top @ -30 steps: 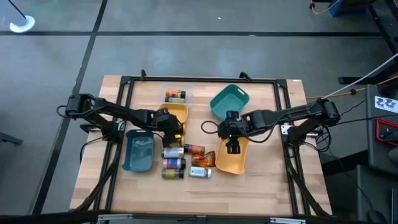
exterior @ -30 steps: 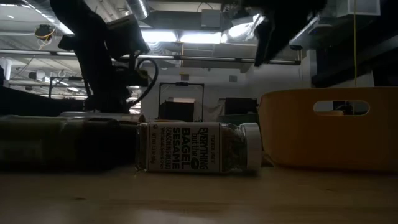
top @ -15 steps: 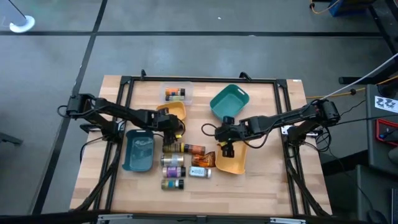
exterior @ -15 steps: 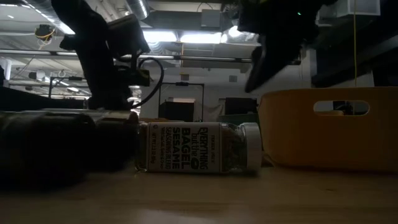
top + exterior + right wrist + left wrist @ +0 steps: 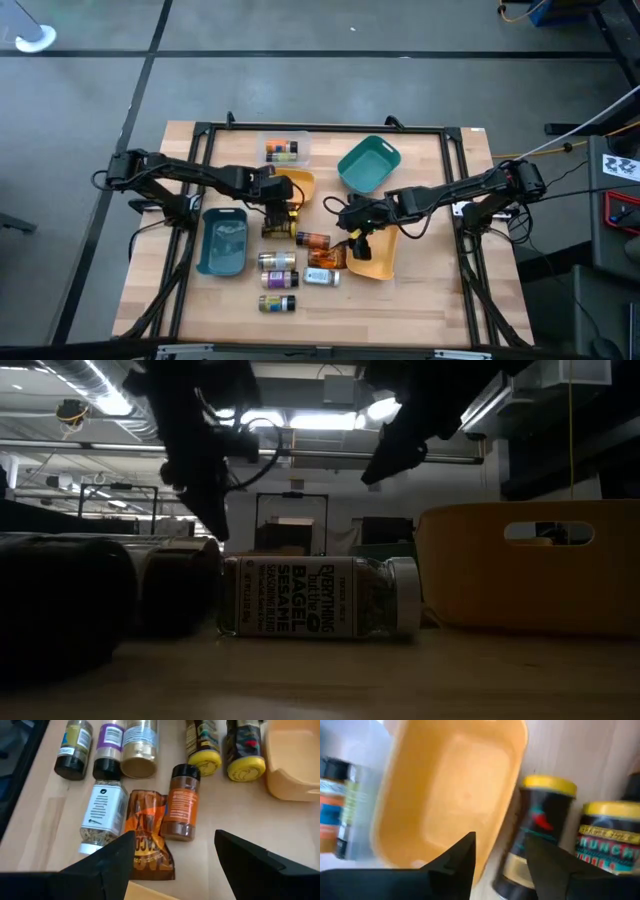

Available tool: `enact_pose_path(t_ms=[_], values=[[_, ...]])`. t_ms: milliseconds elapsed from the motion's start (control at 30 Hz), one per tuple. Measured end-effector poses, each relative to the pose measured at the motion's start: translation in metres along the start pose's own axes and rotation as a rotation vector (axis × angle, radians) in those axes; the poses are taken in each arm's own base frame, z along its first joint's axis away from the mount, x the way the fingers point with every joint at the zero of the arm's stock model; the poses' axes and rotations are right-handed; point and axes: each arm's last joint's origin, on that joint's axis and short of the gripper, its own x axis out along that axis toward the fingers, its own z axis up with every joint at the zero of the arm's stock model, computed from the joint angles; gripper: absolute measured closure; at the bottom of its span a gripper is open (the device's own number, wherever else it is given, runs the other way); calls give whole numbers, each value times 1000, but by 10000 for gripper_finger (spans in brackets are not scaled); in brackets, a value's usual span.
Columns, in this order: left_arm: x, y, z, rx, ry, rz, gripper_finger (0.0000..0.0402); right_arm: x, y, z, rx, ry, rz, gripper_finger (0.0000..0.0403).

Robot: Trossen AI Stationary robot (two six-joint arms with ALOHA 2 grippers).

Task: Sort spices by type
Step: Put the yellow seasoning can into the top yellow bin

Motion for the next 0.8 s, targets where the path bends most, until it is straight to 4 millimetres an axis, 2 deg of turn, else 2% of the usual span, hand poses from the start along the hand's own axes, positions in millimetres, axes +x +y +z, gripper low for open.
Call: enact_pose_path(t_ms=[200,433,533,600,700,800], values=[[-13,3,10,4,-23,-1,286,0,0,-1,0,6,2,133],[-15,4,12,-15,-32,0,304,0,0,-3,0,28,-1,133],[-15,3,11,-81,-22,-20,302,0,0,-3,0,33,-2,133],[-15,1,9,-105,12,-97,297,0,0,-3,0,32,-2,133],[-16,-3,6,-106,55,-207,284,0,0,-3,0,33,-2,133],[-17,-6,4,-91,73,-227,264,0,0,-3,0,32,-2,133]])
